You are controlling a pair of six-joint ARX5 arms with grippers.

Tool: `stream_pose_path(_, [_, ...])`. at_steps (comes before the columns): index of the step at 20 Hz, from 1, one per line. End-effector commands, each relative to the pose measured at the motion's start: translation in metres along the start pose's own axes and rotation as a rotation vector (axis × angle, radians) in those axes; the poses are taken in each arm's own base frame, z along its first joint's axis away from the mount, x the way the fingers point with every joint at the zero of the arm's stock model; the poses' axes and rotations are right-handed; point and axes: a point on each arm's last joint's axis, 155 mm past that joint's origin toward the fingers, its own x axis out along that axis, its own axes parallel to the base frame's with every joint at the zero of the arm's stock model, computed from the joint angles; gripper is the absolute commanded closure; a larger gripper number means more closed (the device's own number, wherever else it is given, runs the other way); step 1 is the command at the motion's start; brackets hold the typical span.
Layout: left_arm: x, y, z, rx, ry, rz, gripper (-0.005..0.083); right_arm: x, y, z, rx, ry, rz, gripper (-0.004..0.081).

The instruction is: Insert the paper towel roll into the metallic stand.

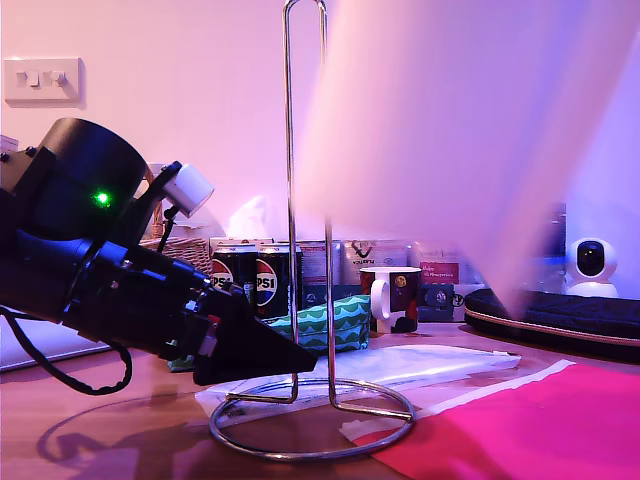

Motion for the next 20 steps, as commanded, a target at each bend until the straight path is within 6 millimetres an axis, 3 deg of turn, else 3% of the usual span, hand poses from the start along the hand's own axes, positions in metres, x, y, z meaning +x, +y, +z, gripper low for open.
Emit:
stream_pose_path(1, [-0.001, 0.001, -0.025, -0.04, 0.067, 0.019, 0.0797, -0.029, -0.011, 0.016, 0.034, -0.109, -0.035, 0.0782])
stream_pose_path(5, [-0.001, 0.002, -0.025, -0.04, 0.07, 0.025, 0.0797, -0.079, -0.024, 0.038, 0.073, -0.267, -0.071, 0.0783])
stream_pose_path(8, [-0.001, 0.003, -0.029, -0.024, 0.084, 0.031, 0.0797, -0.095, -0.037, 0.043, 0.083, -0.307, -0.13, 0.0783])
stream_pose_path(11, [0.0, 0.001, -0.033, 0.003, 0.107, 0.032, 0.0797, -0.091, -0.042, 0.044, 0.065, -0.287, -0.16, 0.0782])
stream_pose_path(17, [0.003, -0.004, -0.033, 0.029, 0.111, 0.026, 0.0797, -0.059, -0.038, 0.053, -0.027, -0.202, -0.153, 0.0782])
stream_pose_path(20, [0.003, -0.003, -0.033, 0.037, 0.115, 0.034, 0.0797, -0.055, -0.038, 0.054, -0.038, -0.193, -0.149, 0.0782])
